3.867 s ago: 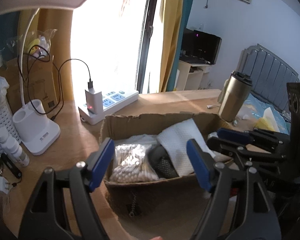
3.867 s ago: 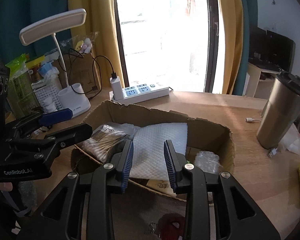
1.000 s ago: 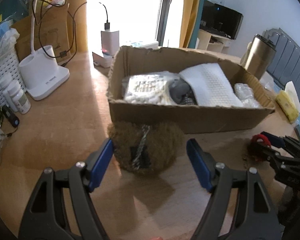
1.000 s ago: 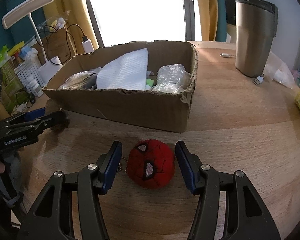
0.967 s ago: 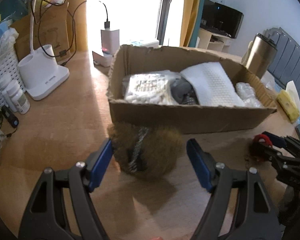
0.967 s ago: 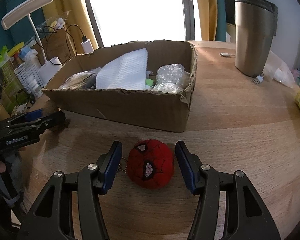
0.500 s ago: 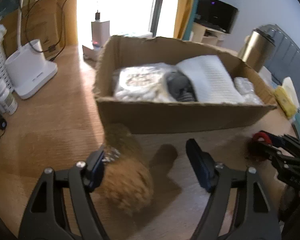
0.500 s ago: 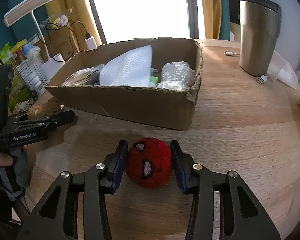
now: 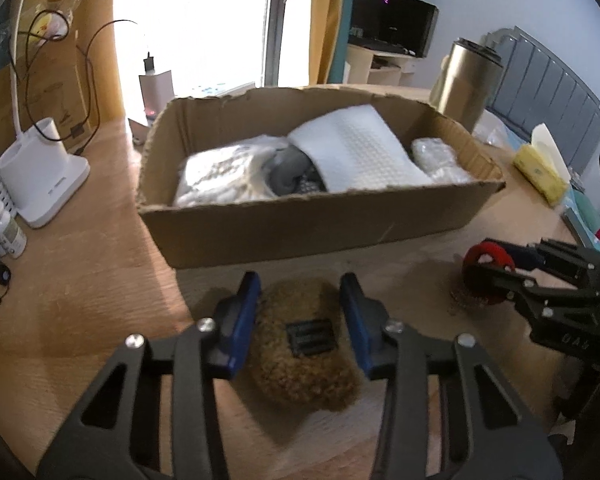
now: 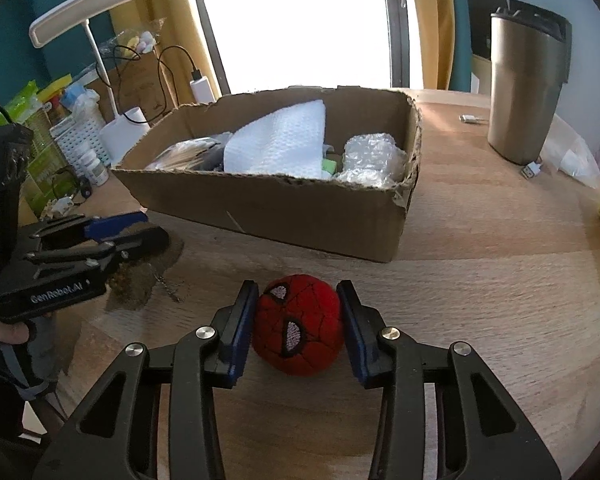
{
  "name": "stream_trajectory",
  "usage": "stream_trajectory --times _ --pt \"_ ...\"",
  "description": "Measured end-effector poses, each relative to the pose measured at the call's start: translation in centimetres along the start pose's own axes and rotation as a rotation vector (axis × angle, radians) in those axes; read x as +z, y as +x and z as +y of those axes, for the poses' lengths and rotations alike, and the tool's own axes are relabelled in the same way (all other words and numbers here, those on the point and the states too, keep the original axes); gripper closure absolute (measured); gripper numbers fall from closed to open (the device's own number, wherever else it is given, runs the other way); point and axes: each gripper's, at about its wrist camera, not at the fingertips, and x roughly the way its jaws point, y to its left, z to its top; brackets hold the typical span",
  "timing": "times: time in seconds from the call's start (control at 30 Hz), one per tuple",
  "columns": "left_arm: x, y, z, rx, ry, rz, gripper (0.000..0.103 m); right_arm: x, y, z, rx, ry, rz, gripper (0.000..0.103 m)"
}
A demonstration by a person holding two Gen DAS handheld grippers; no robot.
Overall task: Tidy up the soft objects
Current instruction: 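Grasp the brown fuzzy bear with the left tool while the right tool grasps the red plush ball, then lower the bear into the box with the left tool while the right tool drops the red ball in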
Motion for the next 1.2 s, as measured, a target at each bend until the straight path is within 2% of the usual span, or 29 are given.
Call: stream_trajectory --times 0.23,0.37,0.4,0.47,0.57,0.73,0.83,0.9,0.93,1.2 --pt "-0.4 0.3 -0.3 -0.024 0.0 0.008 0.064 0.0 -0.9 -0.4 -0.003 0.001 -0.021 0.06" --pt "-0.4 0.3 -0.7 -0.035 -0.004 0.022 0.061 -0.1 -1.2 -0.5 -0.004 0.004 -0.027 0.06" --pt "-0.5 0.3 -0.8 -0.028 0.002 0.032 0.059 -0.2 -1.3 -0.5 -0.003 0.006 -0.029 0.06" --pt "-0.6 0.4 -1.1 -0.004 0.014 0.047 0.037 -0.3 -1.4 -0.7 -0.002 0.011 -0.032 0.06" --pt "-1.1 0.0 -1.2 0.015 0.012 0.04 0.032 -0.4 -1.5 -0.8 -0.001 0.016 -0.032 0.06" --pt "-1.9 0.5 -1.1 0.026 -0.008 0.074 0.032 -0.5 -1.5 -0.9 0.005 0.014 -0.031 0.06" --pt "-2.2 0.6 -1.2 -0.007 -0.012 0.066 0.033 -0.5 -1.6 -0.8 0.008 0.012 -0.034 0.06" --pt "-2.4 0.6 -1.4 -0.029 -0.005 0.063 0.04 -0.6 -1.8 -0.9 0.007 0.013 -0.038 0.06" --pt "-2.5 0.6 -1.6 -0.031 0.004 0.06 0.052 -0.6 -1.9 -0.9 0.006 0.015 -0.04 0.06" --pt "-2.5 0.0 -3.2 -0.037 0.071 0.051 0.055 -0.6 -2.4 -1.0 0.0 0.021 -0.052 0.06"
